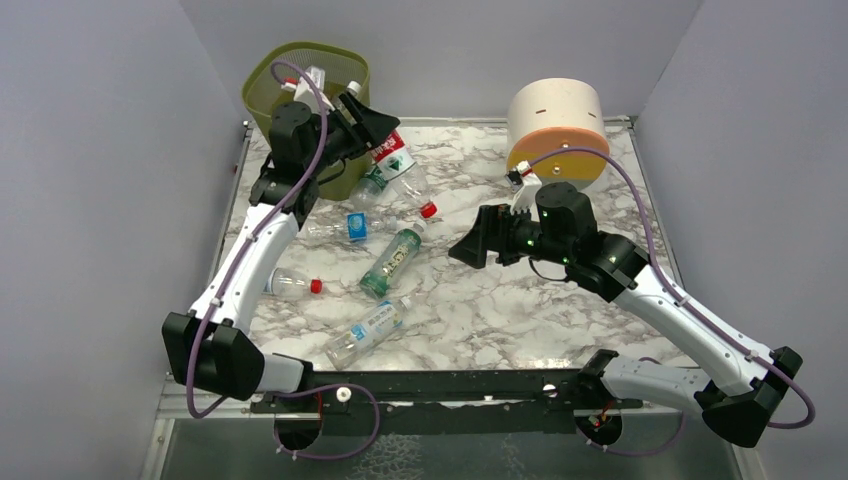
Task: Put the plastic bottles in the bin
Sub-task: Pick up the plastic bottle at the center of the board, then place the plastic bottle in the trash bin.
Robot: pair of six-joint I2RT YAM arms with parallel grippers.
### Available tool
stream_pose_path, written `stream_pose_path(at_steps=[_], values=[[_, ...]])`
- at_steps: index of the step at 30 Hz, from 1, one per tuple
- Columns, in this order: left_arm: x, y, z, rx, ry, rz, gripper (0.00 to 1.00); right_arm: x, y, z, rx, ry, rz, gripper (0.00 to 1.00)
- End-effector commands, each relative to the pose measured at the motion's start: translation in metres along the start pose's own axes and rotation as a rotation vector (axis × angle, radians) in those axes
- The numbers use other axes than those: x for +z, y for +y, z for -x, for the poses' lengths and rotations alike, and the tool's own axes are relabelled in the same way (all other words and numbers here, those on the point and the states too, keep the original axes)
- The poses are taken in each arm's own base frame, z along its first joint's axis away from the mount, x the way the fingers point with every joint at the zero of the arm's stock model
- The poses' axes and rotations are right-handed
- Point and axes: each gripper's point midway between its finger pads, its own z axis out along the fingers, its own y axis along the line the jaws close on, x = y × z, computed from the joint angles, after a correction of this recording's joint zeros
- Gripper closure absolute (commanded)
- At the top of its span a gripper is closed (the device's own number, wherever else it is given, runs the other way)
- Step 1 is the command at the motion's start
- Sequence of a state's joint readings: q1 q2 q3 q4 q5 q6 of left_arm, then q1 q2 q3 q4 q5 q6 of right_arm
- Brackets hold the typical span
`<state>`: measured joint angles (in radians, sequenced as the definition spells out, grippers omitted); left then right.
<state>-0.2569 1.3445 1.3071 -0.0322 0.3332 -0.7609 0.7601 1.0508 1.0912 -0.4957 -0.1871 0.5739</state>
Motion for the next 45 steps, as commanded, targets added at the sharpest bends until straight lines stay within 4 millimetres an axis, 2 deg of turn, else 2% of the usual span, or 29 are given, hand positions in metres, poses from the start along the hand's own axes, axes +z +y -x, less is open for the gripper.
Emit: stream_pose_path(at_steps=[1,7,12,17,22,27,32,38,42,43,45], values=[[-0.006,-0.014,0.034,0.034,-0.049,-0.052,0.55,-0.002,-0.003,0.0,-0.021,-0.015,-0.014,0.01],[-0.008,-0.01,0.066,0.044,-0.097,-0.051,0.55,0.001,-0.005,-0.003,-0.023,-0.006,-0.015,0.01],[-0.013,-0.006,0.103,0.059,-0.163,-0.057,0.55,0.002,-0.002,-0.003,-0.025,-0.002,-0.001,0.0],[-0.03,-0.007,0.155,0.076,-0.274,-0.099,0.55,0.006,0.001,-0.006,-0.02,0.019,0.02,0.0],[-0.048,0.01,0.21,0.1,-0.411,-0.092,0.54,0.009,0.002,-0.009,-0.005,0.026,0.032,0.01],[-0.063,0.026,0.251,0.08,-0.512,-0.115,0.54,0.012,0.003,-0.013,0.014,0.042,0.041,0.0],[-0.068,0.05,0.276,0.102,-0.584,-0.074,0.54,0.015,0.003,-0.013,0.019,0.051,0.041,0.01],[-0.073,0.082,0.295,0.113,-0.638,-0.025,0.53,0.014,0.007,-0.009,0.015,0.055,0.048,0.01],[-0.071,0.092,0.304,0.158,-0.673,0.003,0.53,0.012,0.007,-0.009,0.013,0.055,0.042,0.01],[-0.064,0.107,0.303,0.154,-0.672,0.014,0.53,0.012,0.006,-0.01,0.014,0.058,0.042,0.01],[-0.056,0.119,0.305,0.158,-0.677,0.011,0.53,0.012,0.007,-0.011,0.018,0.062,0.047,0.01]])
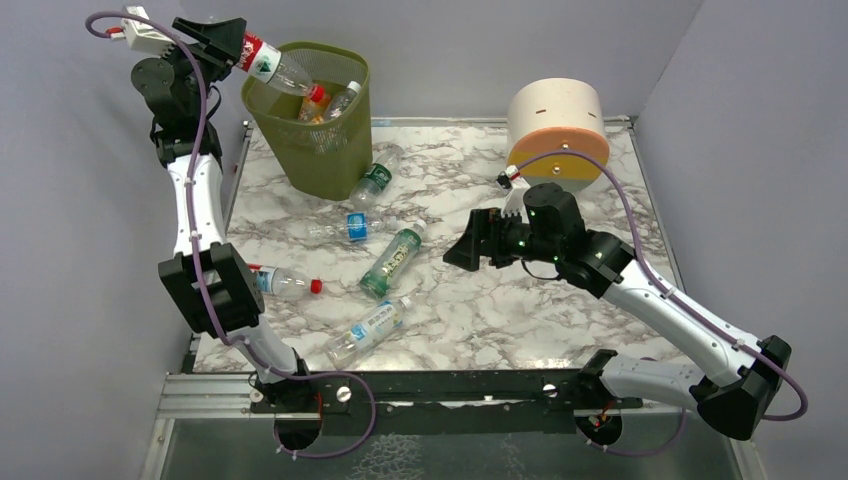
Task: Put the plastic bottles in the bin
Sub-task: Place the plastic bottle in the trash bin.
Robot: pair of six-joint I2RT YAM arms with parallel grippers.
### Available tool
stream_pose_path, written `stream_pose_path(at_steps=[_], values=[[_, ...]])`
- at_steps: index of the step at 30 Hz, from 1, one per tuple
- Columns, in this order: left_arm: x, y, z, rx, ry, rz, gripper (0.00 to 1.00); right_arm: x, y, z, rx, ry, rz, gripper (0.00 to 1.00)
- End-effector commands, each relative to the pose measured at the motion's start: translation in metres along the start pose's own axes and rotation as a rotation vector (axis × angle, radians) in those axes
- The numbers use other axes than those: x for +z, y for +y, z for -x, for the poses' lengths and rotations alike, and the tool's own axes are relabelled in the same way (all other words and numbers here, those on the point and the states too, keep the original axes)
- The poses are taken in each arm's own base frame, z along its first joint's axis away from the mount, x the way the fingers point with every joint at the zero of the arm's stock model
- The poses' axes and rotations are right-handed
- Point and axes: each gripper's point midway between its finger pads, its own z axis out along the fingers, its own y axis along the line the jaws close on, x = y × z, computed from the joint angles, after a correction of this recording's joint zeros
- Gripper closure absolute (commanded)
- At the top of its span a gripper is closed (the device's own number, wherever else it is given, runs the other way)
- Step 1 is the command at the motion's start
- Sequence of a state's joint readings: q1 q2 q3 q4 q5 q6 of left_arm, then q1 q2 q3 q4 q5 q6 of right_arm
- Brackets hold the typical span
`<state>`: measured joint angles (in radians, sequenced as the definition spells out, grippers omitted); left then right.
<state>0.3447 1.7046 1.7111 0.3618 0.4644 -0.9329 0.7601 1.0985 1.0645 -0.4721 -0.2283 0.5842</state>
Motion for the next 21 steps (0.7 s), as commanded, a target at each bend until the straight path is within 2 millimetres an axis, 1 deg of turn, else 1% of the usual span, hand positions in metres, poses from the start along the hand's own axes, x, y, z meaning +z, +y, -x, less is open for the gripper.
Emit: stream_pose_path(at_steps=[1,4,6,11,13,15,16,19,20,21], values=[[0.018,0.004,0.017,0.07,-0.087,-0.058,0.53,-0.004,0.012,0.003,-0.002,-0.002,0.042,0.01],[0.027,0.01,0.007,0.058,-0.084,-0.073,0.53,-0.002,0.01,0.0,0.005,0.004,0.038,0.01],[0.036,0.011,-0.004,0.067,-0.079,-0.072,0.53,0.0,0.008,-0.002,0.013,0.011,0.034,0.01],[0.056,0.022,-0.029,0.067,-0.057,-0.073,0.53,0.002,0.008,-0.003,0.021,0.014,0.036,0.01],[0.063,0.023,-0.039,0.069,-0.045,-0.081,0.53,0.003,0.006,-0.004,0.023,0.016,0.029,0.01],[0.069,0.019,-0.047,0.076,-0.035,-0.097,0.52,0.004,0.005,-0.005,0.026,0.018,0.025,0.01],[0.072,0.016,-0.051,0.083,-0.029,-0.107,0.49,0.005,0.004,-0.005,0.027,0.02,0.024,0.01],[0.076,0.008,-0.066,0.099,0.001,-0.135,0.31,0.007,0.005,-0.005,0.027,0.025,0.026,0.01],[0.076,0.007,-0.071,0.108,0.009,-0.138,0.26,0.007,0.006,-0.004,0.028,0.024,0.03,0.01],[0.076,0.007,-0.073,0.116,0.013,-0.136,0.19,0.007,0.006,-0.004,0.028,0.024,0.033,0.01]])
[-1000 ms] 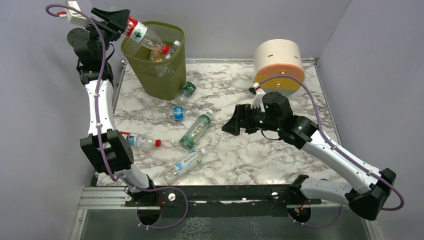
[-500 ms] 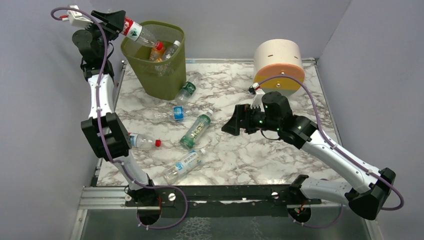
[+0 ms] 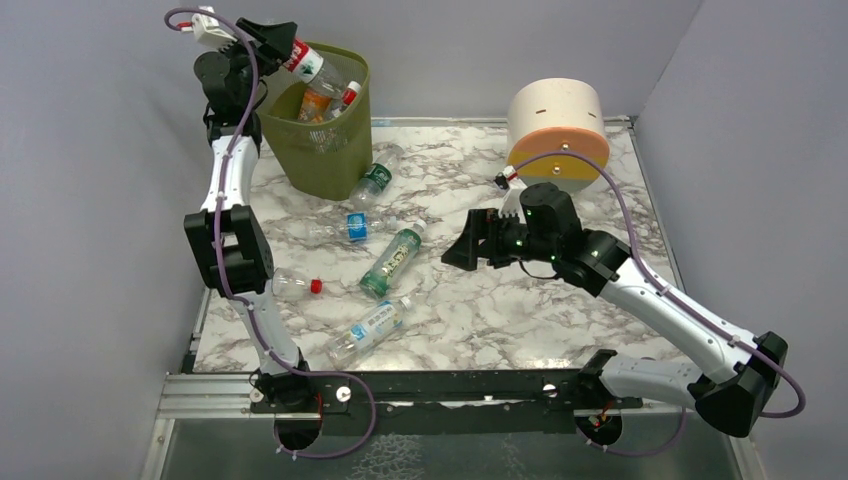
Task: Put the plastic bottles in the bin
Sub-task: Place the plastic bottle in the trash bin.
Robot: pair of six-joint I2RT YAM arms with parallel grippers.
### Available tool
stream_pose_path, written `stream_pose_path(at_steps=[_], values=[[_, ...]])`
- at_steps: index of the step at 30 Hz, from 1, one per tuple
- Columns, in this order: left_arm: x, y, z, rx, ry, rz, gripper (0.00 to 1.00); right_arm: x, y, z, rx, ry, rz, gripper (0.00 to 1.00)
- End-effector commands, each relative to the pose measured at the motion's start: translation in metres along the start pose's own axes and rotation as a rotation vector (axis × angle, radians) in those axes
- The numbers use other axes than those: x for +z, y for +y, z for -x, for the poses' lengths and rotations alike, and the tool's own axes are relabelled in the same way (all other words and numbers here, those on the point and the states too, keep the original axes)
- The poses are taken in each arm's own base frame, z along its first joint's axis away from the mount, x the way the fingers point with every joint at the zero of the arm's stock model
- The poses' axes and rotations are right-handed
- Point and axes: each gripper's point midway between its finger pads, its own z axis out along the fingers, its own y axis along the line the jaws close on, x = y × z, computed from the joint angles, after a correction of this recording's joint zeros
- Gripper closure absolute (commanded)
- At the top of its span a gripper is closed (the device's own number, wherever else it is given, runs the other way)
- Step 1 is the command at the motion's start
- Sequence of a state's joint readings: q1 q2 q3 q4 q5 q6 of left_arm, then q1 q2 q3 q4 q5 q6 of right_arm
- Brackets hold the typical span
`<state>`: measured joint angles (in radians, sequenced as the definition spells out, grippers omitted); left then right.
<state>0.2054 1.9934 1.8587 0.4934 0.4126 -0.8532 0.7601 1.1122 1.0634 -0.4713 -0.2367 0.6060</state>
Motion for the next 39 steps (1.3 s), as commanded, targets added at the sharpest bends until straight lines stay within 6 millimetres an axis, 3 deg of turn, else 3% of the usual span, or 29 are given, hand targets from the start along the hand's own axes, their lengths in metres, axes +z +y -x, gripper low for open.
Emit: stream_pose_path(at_steps=[1,6,10,15,21,23,27,32,36,39], values=[[0.005,-0.025,0.008,0.085,-0.036,-0.072,0.04,0.003,0.007,-0.001,0.002,0.009,0.036,0.01],[0.002,-0.021,0.008,0.086,-0.016,-0.068,0.01,0.001,0.008,-0.002,0.003,0.012,0.039,0.01],[-0.013,-0.032,0.031,0.058,-0.023,-0.083,0.01,-0.003,0.01,-0.003,0.008,0.004,0.046,0.01],[-0.039,-0.06,0.066,0.029,0.003,-0.103,0.01,-0.004,0.009,-0.005,0.012,0.008,0.049,0.01],[-0.081,-0.078,0.091,0.022,0.064,-0.026,0.01,-0.004,0.012,-0.004,0.008,0.006,0.061,0.01],[-0.099,-0.092,0.096,0.022,0.09,-0.027,0.01,-0.003,0.012,-0.005,0.009,0.013,0.064,0.01],[-0.142,-0.119,0.079,0.01,0.166,-0.048,0.01,-0.002,0.011,-0.007,0.007,0.011,0.068,0.01],[-0.193,-0.134,0.042,0.021,0.258,-0.033,0.01,0.008,0.004,-0.011,0.003,0.033,0.053,0.01],[-0.221,-0.138,0.016,-0.007,0.333,-0.047,0.01,0.017,0.005,-0.013,0.0,0.05,0.065,0.01],[-0.23,-0.139,0.008,-0.003,0.356,-0.051,0.01,0.022,0.004,-0.014,-0.001,0.064,0.069,0.01]])
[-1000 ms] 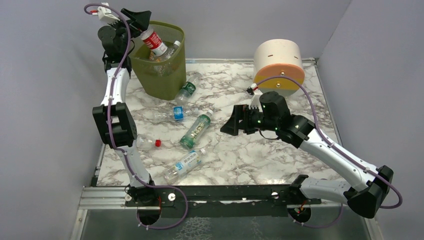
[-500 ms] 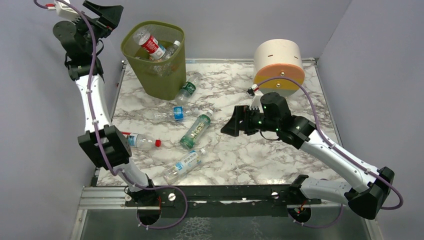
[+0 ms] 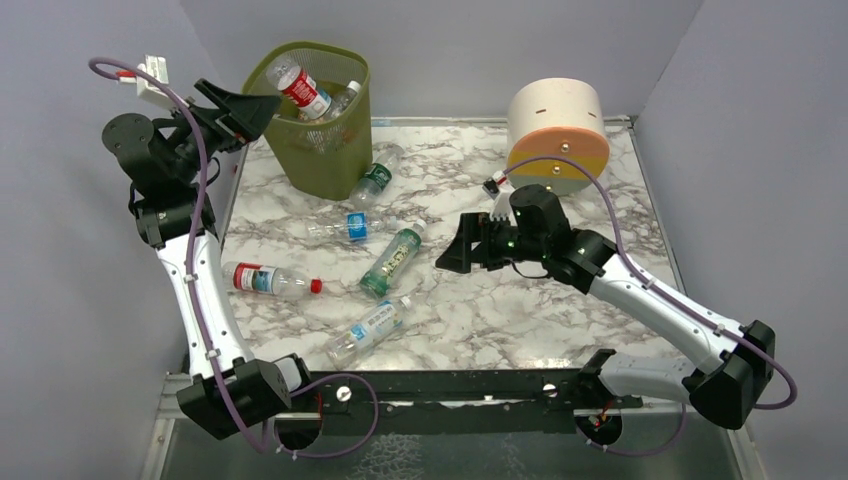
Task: Put the plastic bottles in the bin
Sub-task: Place the plastic bottle in the trash bin, then pick up the plastic bottle at the center of the board.
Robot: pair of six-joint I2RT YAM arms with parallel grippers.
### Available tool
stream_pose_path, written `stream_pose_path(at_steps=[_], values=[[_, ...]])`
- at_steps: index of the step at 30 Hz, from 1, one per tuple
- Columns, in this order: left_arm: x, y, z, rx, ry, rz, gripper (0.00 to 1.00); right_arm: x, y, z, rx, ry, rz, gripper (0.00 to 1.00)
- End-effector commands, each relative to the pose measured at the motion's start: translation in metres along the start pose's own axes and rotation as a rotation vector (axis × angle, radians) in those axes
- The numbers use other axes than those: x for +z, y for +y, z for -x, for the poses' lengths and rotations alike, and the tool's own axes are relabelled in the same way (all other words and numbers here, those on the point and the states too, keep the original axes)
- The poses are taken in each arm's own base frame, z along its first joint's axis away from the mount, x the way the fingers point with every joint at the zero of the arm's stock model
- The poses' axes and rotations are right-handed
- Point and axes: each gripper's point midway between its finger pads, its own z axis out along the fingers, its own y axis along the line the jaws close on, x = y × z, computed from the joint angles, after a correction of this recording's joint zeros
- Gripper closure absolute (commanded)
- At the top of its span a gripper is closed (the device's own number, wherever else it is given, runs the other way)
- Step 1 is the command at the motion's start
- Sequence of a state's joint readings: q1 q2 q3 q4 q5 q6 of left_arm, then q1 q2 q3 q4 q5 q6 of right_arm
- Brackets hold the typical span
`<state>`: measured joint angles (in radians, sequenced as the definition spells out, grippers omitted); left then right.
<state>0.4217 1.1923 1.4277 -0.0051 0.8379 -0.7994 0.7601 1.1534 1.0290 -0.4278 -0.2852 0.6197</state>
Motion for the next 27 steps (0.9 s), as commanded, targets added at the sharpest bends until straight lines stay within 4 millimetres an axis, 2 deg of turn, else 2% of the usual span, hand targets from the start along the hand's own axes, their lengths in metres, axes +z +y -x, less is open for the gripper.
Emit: stream_pose_path(at_steps=[1,5,11,15,19,22,25,27], values=[[-0.011,0.007,-0.031,-0.031,0.105,-0.007,0.01,0.008,0.007,-0.001,-0.026,0.014,0.048,0.01],[0.002,0.018,-0.025,-0.074,0.086,-0.023,0.01,0.012,0.004,-0.002,-0.024,0.018,0.037,0.01],[0.042,0.031,0.023,-0.104,0.002,-0.092,0.01,0.017,0.004,-0.001,-0.023,0.028,0.037,0.01],[0.072,0.045,0.041,-0.127,-0.01,-0.116,0.05,0.02,0.004,0.002,-0.031,0.03,0.032,0.01],[0.1,0.044,0.036,-0.142,0.019,-0.153,0.19,0.023,0.005,0.007,-0.035,0.023,0.033,0.01],[0.111,0.046,0.022,-0.167,0.056,-0.155,0.38,0.026,0.005,0.007,-0.029,0.024,0.036,0.01],[0.102,0.048,0.005,-0.173,0.083,-0.125,0.39,0.027,0.005,0.006,-0.027,0.027,0.037,0.01],[0.09,0.048,-0.001,-0.152,0.077,-0.088,0.35,0.026,0.004,0.005,-0.025,0.027,0.035,0.01]])
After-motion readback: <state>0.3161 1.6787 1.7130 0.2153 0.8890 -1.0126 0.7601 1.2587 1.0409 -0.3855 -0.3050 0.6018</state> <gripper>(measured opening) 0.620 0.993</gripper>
